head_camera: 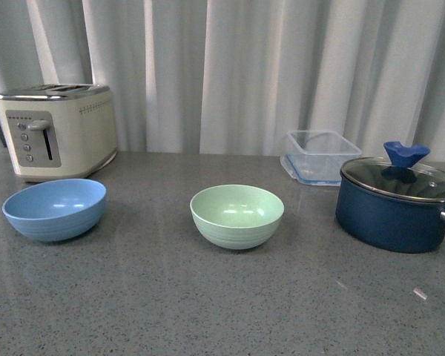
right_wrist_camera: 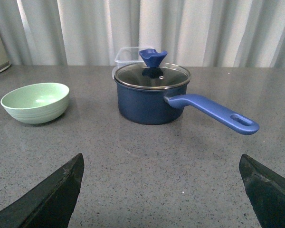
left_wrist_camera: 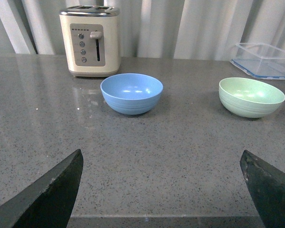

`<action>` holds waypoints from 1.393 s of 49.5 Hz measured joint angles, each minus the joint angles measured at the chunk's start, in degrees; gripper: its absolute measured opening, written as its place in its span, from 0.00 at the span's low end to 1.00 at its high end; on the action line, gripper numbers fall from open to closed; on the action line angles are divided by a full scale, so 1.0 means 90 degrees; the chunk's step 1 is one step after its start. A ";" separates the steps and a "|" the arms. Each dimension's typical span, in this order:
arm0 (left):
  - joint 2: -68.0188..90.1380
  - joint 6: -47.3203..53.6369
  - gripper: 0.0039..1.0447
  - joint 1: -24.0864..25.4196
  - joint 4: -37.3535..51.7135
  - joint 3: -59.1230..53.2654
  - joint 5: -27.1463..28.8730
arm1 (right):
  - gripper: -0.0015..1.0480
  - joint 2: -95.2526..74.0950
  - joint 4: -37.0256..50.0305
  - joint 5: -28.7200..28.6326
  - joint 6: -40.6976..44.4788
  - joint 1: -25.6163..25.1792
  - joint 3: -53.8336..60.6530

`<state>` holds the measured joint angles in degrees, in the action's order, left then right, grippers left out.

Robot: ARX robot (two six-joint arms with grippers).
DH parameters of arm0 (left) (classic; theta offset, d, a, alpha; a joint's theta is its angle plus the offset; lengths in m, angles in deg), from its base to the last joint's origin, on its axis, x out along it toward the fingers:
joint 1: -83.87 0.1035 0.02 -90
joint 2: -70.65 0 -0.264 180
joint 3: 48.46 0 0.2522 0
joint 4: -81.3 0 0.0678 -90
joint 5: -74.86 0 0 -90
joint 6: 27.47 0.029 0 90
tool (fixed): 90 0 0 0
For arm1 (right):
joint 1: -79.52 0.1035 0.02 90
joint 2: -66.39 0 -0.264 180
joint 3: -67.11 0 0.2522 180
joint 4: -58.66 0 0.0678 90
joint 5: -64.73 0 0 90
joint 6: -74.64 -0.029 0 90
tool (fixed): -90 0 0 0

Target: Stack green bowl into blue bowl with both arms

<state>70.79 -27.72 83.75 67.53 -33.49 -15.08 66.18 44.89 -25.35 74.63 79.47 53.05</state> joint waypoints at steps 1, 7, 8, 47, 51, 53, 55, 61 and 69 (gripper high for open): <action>0.0000 0.0000 0.94 0.0000 0.0000 0.0000 0.0000 | 0.90 0.0000 0.0000 0.0000 0.0000 0.0000 0.0000; 0.0000 0.0000 0.94 0.0000 0.0000 0.0000 0.0000 | 0.90 0.0000 0.0000 0.0000 0.0000 0.0000 0.0000; 0.0000 0.0000 0.94 0.0000 0.0000 0.0000 0.0000 | 0.90 0.0000 0.0000 0.0000 0.0000 0.0000 0.0000; 0.4828 -0.1630 0.94 0.1229 -0.0845 0.2358 0.1627 | 0.90 0.0000 0.0000 -0.0015 0.0000 0.0000 0.0000; 0.5867 -0.1163 0.94 0.1433 -0.0505 0.3157 0.1173 | 0.90 0.0000 0.0000 -0.0012 0.0000 0.0000 0.0000; 0.6504 -0.0908 0.94 0.1435 -0.0610 0.3677 0.0852 | 0.90 0.0000 0.0000 -0.0012 0.0000 0.0000 0.0000; 0.6890 -0.0811 0.94 0.1421 -0.0782 0.4017 0.0784 | 0.90 0.0000 0.0000 -0.0015 0.0000 0.0000 0.0000; 0.8004 -0.0658 0.94 0.1246 -0.0974 0.5059 0.0879 | 0.90 0.0000 0.0000 -0.0012 0.0000 0.0000 0.0000; 0.8850 -0.0952 0.94 0.1020 -0.1027 0.5950 0.1047 | 0.90 0.0000 0.0000 -0.0012 0.0000 0.0000 0.0000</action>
<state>150.44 -36.28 92.93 58.29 20.06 -5.66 66.18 44.89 -25.46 74.63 79.47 53.05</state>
